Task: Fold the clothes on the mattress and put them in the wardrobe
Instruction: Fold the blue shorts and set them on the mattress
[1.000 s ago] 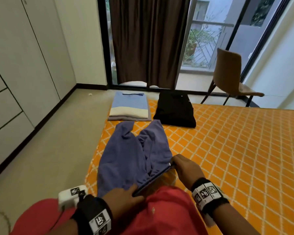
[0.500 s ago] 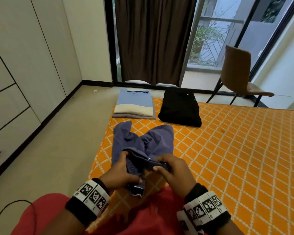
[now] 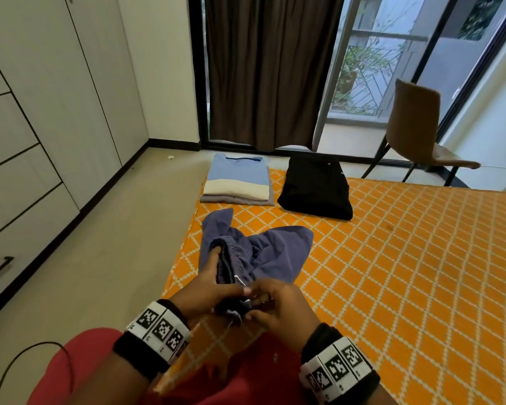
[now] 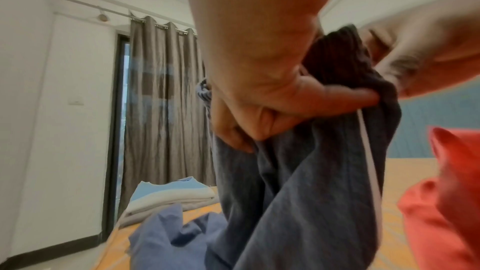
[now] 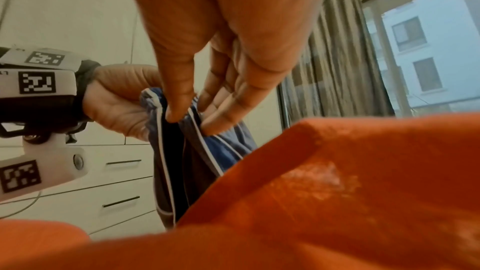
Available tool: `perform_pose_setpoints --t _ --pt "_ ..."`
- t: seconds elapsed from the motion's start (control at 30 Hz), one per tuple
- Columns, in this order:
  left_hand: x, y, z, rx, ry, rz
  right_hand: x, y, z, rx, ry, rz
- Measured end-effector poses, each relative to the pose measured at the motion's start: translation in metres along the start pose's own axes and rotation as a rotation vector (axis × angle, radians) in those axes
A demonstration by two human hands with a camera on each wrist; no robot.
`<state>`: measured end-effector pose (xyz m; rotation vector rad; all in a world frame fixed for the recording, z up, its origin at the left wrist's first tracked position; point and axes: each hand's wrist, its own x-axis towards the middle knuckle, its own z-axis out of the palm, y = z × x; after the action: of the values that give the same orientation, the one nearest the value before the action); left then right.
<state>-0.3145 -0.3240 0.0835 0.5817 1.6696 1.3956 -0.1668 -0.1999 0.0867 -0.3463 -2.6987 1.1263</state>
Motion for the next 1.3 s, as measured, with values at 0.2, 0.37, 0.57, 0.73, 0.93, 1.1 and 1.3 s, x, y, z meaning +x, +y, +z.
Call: perform_pose_setpoints --t 0.2,0.37,0.57,0.73,0.93,1.1,1.3 --pt "0.035 0.071 -0.014 0.095 0.112 0.036 0.023 0.013 -0.008 -0.027 0.009 0.128" --pt "0.048 0.137 -0.008 0.228 0.043 0.164 0.061 0.016 -0.013 0.007 0.176 0.143" --pt "0.039 0.198 -0.007 0.120 0.106 0.258 0.069 0.000 -0.037 0.301 0.625 -0.015" --pt "0.035 0.239 0.001 0.117 0.059 0.300 0.068 -0.009 -0.037 0.308 0.561 -0.036" --pt "0.026 0.268 0.016 0.132 0.077 0.308 0.072 0.003 -0.011 0.136 0.566 0.057" --pt "0.023 0.280 0.015 0.104 0.047 0.322 0.068 0.016 -0.006 0.065 0.587 0.206" --pt "0.014 0.290 0.005 -0.002 0.099 0.377 0.059 0.040 -0.026 0.250 0.797 0.373"
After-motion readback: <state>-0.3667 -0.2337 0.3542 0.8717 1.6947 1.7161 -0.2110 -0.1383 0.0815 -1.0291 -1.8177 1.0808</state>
